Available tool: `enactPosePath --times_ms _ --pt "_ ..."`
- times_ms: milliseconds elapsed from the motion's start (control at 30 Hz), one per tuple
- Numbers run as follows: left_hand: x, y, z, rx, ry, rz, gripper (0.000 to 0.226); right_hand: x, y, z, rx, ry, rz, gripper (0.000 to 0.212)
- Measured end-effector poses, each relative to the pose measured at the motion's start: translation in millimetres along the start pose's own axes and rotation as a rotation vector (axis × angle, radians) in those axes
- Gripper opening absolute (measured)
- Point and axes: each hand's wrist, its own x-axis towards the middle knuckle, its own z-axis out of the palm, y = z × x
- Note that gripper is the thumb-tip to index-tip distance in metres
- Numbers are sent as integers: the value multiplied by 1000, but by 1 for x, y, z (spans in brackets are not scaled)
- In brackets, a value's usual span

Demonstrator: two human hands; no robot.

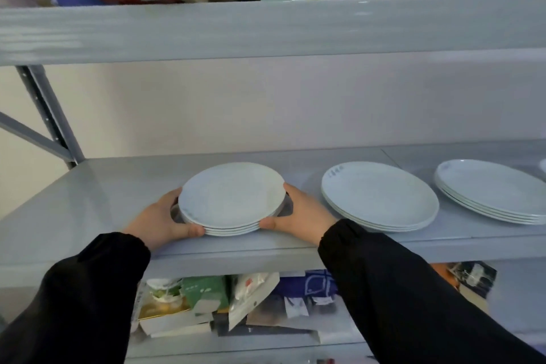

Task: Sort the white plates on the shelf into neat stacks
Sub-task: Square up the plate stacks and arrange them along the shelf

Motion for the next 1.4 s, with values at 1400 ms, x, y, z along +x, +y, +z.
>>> enactPosePath --times_ms 1400 --pt "-5 -19 24 -58 34 96 119 -29 3 0 -200 135 51 88"
